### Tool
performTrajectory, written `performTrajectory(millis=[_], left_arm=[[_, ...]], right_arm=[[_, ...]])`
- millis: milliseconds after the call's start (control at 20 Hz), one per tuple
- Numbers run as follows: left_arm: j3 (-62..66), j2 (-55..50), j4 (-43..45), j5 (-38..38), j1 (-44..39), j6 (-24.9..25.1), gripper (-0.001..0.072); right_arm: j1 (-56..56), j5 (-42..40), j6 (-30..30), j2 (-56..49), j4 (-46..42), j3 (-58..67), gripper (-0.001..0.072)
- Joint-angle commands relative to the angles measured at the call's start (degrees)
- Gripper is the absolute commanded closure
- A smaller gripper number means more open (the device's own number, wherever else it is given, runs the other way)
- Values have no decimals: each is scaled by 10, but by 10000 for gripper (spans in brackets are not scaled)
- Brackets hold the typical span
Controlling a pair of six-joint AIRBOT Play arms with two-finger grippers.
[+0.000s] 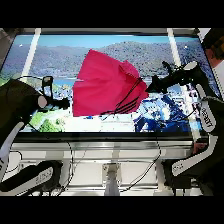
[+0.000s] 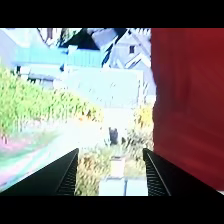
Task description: Fold the clothes and pants, and hang the long-sleeved shirts on hangers.
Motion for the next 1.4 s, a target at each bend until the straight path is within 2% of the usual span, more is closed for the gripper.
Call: performTrajectory(millis=[0, 100, 150, 200, 300, 350, 400, 450, 950, 1150, 1350], left_arm=[[-3, 0, -133, -116, 31, 141, 315], [-5, -2, -272, -124, 43, 252, 348], [-5, -6, -312, -124, 48, 280, 348], [-5, -14, -331, -125, 55, 284, 346], [-5, -38, -332, -141, 61, 284, 332], [-5, -50, -332, -151, 61, 284, 256], [-5, -62, -332, -160, 61, 284, 139], [-4, -72, -332, -163, 61, 284, 112], [0, -82, -285, -141, 128, 266, 114], [0, -103, -339, -117, 127, 263, 115], [0, -149, -356, -118, 115, 263, 128]], right_arm=[[-1, 5, -16, 0, -10, -3, 701], [-1, 28, -37, 0, -9, -3, 701], [-1, 48, -48, 0, -9, -3, 701], [-1, 68, -57, 0, -9, -3, 701], [-1, 88, -62, 0, -9, -3, 701], [-1, 82, -62, 0, -6, -3, 701], [-1, 79, -62, 0, -4, -3, 701], [-1, 80, -62, 0, -2, -3, 701], [-1, 81, -62, 0, 0, -3, 700], [-1, 81, -62, 0, 7, -3, 700], [-1, 81, -62, 0, 13, -3, 700]])
